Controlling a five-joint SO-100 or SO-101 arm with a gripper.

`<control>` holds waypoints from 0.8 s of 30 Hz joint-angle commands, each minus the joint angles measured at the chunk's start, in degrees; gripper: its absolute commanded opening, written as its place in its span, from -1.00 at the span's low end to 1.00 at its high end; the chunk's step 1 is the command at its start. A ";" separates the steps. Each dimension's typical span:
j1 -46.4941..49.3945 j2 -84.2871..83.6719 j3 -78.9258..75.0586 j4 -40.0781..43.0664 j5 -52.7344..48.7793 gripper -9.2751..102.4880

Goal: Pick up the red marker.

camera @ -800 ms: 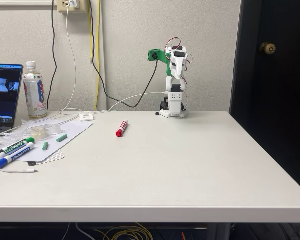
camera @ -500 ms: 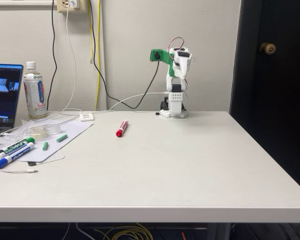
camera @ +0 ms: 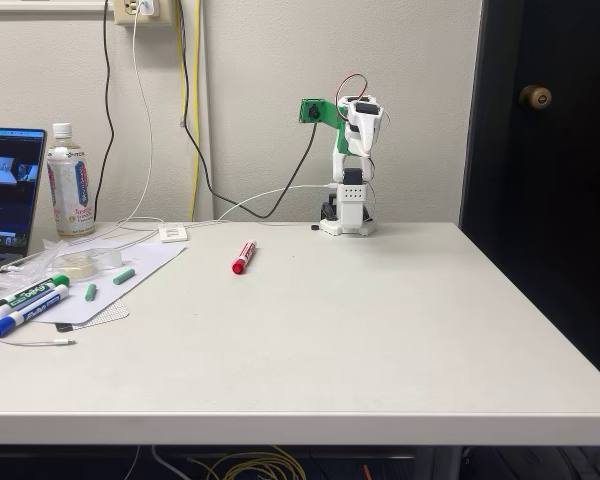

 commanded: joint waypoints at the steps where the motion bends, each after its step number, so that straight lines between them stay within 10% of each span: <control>1: -0.09 0.18 -3.08 -1.05 -0.18 -0.84; 24: 8.79 -10.99 -21.45 10.63 -10.46 -0.83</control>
